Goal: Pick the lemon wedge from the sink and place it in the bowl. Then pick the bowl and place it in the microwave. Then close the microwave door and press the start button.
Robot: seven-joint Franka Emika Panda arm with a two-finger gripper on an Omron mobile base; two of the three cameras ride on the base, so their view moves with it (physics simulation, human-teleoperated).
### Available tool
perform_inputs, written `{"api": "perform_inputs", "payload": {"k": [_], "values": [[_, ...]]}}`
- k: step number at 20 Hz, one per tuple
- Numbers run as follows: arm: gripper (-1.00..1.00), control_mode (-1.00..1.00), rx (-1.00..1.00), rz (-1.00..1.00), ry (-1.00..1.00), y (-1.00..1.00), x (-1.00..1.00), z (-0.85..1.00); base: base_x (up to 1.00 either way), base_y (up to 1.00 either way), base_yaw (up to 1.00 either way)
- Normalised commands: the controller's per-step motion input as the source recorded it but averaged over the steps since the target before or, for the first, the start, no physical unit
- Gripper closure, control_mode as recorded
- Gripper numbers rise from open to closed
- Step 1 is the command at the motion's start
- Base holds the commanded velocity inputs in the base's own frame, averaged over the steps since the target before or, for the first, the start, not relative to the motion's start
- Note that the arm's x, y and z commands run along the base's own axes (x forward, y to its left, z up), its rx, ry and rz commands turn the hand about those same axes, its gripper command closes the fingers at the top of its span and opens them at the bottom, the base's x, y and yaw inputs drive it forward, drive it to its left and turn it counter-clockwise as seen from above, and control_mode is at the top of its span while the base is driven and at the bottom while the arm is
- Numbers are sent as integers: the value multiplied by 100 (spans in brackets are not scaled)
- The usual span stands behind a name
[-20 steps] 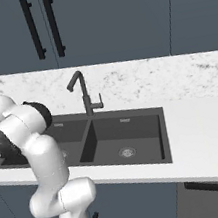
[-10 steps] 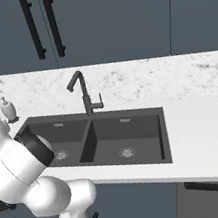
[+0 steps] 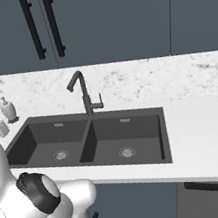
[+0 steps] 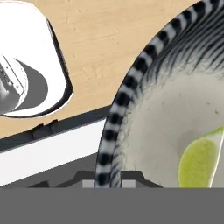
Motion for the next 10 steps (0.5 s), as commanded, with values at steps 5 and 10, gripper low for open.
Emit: {"api": "perform_inputs", "payload": {"k": [5, 10], "values": [[100, -100, 0, -27, 0, -36, -65, 74, 0, 0, 0], [100, -100, 0, -43, 3, -56, -40, 62, 0, 0, 0]]}}
